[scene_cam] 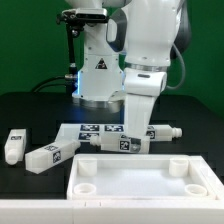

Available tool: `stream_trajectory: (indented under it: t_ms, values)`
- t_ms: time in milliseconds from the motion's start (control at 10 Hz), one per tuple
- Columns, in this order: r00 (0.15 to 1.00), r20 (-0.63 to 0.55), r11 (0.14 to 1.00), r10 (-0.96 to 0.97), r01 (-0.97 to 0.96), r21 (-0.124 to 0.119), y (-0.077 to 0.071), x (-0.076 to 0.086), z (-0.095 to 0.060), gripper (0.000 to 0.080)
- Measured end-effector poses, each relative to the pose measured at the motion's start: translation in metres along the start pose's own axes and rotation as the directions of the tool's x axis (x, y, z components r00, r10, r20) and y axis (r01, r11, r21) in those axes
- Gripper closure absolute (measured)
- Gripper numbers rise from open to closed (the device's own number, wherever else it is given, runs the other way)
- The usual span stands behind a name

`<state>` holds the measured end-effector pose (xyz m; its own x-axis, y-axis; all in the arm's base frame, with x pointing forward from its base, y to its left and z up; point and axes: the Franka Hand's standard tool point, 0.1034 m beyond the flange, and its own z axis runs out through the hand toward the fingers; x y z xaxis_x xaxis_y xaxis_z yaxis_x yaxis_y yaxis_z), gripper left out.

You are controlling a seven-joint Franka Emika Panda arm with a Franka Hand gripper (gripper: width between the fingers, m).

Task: Assemble desk

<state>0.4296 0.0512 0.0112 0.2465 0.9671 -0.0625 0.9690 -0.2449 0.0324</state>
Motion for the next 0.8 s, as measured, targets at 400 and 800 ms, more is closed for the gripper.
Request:
stream_trajectory:
  t_ms: [400,800]
  values:
    - [0.999,0.003,0.999,0.054,-0.054,0.004,0.001,-0.004,0.002,0.043]
    - [0.93,0.002,0.93,0.367,-0.367,0.0,0.019,-0.01,-0.004,0.0514]
